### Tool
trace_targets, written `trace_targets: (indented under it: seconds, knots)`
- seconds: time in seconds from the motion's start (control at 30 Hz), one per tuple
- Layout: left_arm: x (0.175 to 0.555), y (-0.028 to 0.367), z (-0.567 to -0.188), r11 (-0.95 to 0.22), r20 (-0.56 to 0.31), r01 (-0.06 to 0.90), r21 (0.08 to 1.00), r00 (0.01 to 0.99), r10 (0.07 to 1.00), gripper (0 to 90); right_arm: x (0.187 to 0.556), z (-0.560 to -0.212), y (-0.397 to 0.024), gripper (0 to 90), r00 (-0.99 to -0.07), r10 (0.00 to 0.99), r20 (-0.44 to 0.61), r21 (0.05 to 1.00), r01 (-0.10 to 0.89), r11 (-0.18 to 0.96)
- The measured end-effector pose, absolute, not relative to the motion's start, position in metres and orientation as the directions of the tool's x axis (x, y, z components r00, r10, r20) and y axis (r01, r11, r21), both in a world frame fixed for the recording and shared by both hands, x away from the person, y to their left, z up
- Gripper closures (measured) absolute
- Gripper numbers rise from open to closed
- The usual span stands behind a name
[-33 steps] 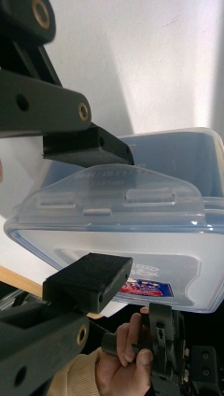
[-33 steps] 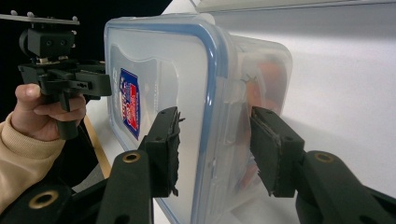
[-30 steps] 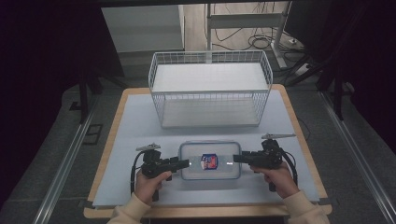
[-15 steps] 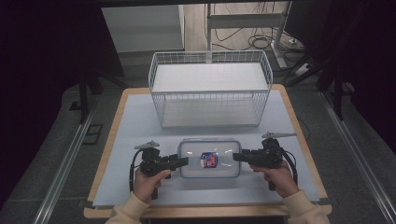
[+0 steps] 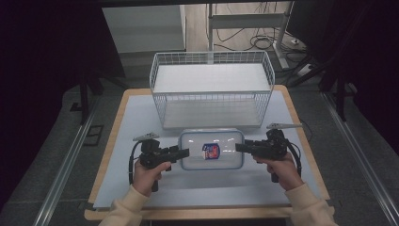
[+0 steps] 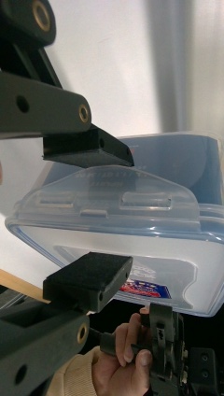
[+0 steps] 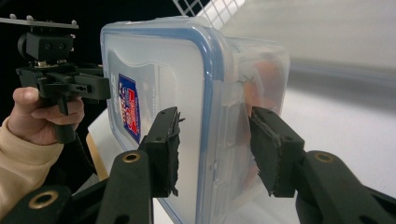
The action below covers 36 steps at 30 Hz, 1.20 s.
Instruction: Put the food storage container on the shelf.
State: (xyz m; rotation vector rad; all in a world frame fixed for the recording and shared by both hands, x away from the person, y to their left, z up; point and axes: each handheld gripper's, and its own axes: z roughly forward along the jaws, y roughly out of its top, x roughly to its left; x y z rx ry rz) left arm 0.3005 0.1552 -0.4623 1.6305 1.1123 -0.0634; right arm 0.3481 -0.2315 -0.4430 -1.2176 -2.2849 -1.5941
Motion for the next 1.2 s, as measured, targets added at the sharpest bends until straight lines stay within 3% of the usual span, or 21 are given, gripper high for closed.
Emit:
trace_targets:
  seconds: [0.6,1.2]
  knots:
    - [0.342,0.161,-0.374,0.057,-0.507,0.601,0.798,0.617,0.602,47.0,0.383,-0.342,-0.226,53.7,-0.711,0.564,0.42,0.82,0.563,0.099]
    - [0.407,0.172,-0.315,0.058,-0.487,0.571,0.819,0.638,0.597,47.1,0.439,-0.284,-0.216,53.5,-0.705,0.576,0.414,0.821,0.563,0.099]
